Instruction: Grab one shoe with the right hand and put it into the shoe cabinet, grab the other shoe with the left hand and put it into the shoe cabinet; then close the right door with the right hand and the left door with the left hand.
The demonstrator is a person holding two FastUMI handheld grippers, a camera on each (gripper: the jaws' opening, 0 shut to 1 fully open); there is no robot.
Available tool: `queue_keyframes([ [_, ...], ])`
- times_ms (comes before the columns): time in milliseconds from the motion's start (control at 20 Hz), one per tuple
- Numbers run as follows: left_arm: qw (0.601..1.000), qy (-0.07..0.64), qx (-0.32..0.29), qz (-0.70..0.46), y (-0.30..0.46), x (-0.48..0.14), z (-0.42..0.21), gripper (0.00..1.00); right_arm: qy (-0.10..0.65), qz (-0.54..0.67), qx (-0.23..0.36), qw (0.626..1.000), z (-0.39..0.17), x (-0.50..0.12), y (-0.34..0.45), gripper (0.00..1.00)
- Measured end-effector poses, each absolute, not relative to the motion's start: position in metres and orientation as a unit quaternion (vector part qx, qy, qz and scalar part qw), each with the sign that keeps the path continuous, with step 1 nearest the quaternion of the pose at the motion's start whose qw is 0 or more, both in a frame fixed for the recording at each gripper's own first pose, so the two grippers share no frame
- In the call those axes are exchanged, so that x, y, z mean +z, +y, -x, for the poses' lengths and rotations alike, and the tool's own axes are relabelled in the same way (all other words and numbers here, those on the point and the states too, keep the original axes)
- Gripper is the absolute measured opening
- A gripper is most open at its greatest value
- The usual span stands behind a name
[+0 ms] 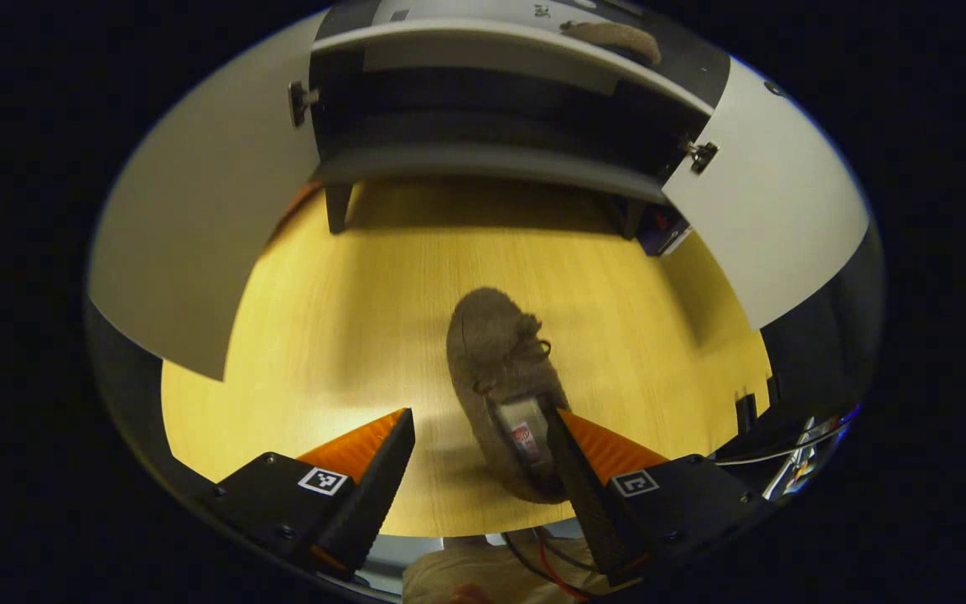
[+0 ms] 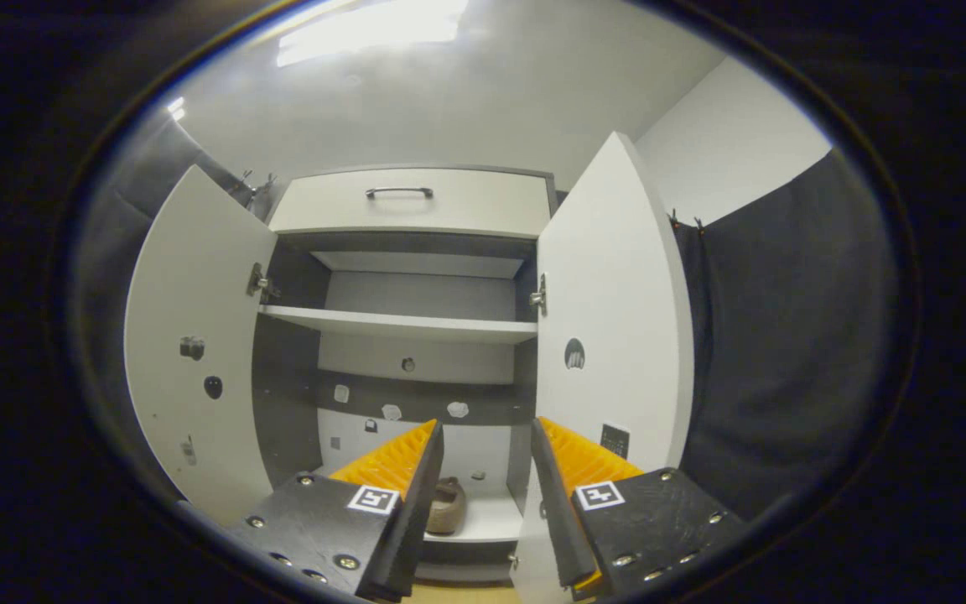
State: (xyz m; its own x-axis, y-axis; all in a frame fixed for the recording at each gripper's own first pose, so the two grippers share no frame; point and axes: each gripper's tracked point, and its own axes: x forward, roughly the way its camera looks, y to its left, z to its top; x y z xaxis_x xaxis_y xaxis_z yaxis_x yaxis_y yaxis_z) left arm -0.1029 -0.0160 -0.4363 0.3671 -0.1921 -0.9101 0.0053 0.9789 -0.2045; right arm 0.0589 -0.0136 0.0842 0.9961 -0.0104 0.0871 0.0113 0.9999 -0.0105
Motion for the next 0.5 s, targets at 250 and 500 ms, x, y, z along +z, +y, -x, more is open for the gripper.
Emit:
queue_keyframes([
  [250,0.778,0.617,-0.055,0.105,-0.015,-0.483,0.122,0.98,-0.044,0.017,-0.023,0.999,-0.05,0.086,-0.03,0.59],
  [500,0.765,0.633,-0.049,0.112,-0.01,-0.486,0.119,0.96,-0.037,0.022,-0.033,0.999,-0.046,0.084,-0.04,0.62],
])
